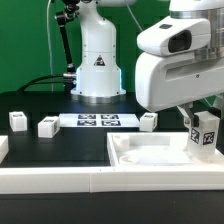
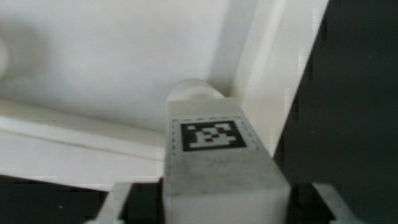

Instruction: Assemble square table

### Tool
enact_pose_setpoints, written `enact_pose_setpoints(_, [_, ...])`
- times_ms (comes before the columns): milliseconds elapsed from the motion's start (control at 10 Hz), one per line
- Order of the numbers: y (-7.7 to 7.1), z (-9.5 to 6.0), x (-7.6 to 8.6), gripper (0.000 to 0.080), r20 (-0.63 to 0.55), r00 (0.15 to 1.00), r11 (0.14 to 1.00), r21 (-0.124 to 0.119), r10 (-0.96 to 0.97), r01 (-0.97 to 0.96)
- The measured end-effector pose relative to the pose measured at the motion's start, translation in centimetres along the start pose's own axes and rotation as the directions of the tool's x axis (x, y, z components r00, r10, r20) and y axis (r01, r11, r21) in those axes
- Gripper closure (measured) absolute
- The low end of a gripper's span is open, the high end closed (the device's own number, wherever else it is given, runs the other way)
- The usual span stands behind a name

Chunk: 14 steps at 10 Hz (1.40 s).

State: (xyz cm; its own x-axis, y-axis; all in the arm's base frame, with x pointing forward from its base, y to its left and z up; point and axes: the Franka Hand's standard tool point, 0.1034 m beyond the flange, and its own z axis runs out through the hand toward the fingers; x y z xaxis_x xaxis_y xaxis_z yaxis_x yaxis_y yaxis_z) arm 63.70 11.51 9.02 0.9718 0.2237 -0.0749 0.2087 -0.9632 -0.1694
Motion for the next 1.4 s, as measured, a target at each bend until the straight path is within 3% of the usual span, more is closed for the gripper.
enact_pose_setpoints(300, [0.12, 0.07, -0.15, 0.0506, -0.043, 0.969, 0.97, 0.013, 0.243, -0.242])
enact_pose_setpoints(600, [0.14, 0.08, -0.28, 0.0506, -0.076, 0.872, 0.876, 0.036, 0.483, -0.482])
enact_pose_setpoints(1100, [0.22, 0.12, -0.21, 0.0506, -0.067, 0.576, 0.58, 0.07, 0.815, -0.812])
enact_pose_setpoints(1400, [0.15, 0.13, -0.21, 0.0506, -0.061, 0.434, 0.438, 0.076, 0.899, -0.896])
